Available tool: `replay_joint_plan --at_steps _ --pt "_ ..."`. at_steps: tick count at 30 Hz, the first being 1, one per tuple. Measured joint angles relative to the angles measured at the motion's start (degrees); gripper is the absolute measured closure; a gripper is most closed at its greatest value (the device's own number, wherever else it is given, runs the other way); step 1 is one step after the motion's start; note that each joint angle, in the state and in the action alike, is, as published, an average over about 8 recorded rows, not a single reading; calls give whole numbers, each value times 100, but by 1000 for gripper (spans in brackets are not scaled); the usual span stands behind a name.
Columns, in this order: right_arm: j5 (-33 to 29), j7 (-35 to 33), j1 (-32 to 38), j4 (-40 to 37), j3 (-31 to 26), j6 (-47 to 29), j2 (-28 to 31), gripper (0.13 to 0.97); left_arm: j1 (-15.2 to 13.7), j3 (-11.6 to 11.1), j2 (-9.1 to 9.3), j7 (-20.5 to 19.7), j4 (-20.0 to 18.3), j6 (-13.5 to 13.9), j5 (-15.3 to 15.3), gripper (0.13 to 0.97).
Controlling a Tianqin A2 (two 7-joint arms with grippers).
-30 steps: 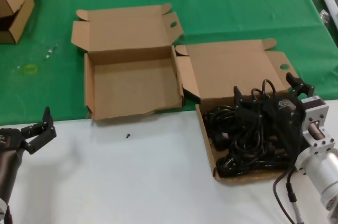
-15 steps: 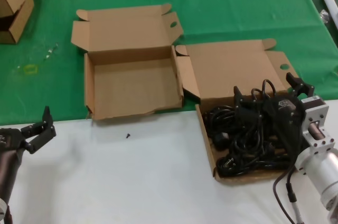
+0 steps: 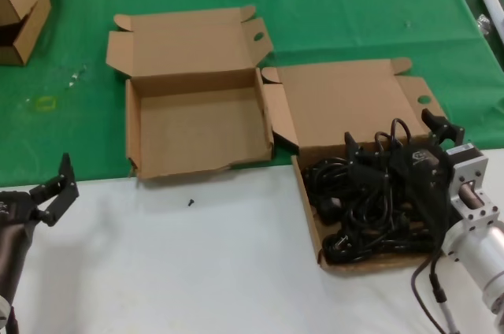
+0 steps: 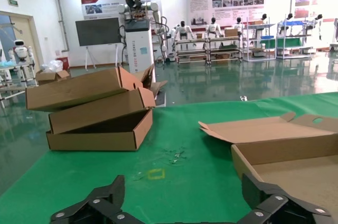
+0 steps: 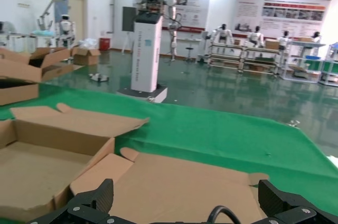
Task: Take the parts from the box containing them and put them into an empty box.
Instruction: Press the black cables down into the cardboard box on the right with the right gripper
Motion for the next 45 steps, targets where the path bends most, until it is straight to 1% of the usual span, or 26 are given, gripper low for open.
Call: replay_joint_plan --at_steps 1,5,9,12,13,14,21,22,23,28,31,36,43,45 --pt "9 35 4 15 -50 -11 81 129 0 0 0 0 0 0 0 294" --pt "30 218 28 103 -281 -154 529 129 0 0 0 0 0 0 0 294" --pt "23 333 83 203 -447 -574 1068 129 0 0 0 0 0 0 0 387" --pt "15 259 166 240 -482 -1037 1436 129 0 0 0 0 0 0 0 458" --pt "15 201 203 242 -483 -1206 1550 129 0 0 0 0 0 0 0 481" --pt "15 131 244 239 -482 -1377 1660 129 0 0 0 0 0 0 0 481" --pt "-26 -572 706 104 -537 -2621 2396 129 0 0 0 0 0 0 0 674" --pt "-41 -687 807 62 -564 -2811 2494 129 0 0 0 0 0 0 0 702" --pt "-61 -798 918 14 -597 -2999 2587 129 0 0 0 0 0 0 0 702" --pt "-241 -1275 1661 -298 -868 -3998 2997 129 0 0 0 0 0 0 0 799" --pt "-424 -1513 2177 -525 -1095 -4585 3158 129 0 0 0 0 0 0 0 856" --pt "-794 -2030 2956 -964 -1468 -5320 3229 129 0 0 0 0 0 0 0 867" --pt "-1259 -2876 3726 -1610 -1860 -5851 3077 129 0 0 0 0 0 0 0 939" --pt "-1356 -3095 3887 -1777 -1950 -5958 3016 129 0 0 0 0 0 0 0 941"
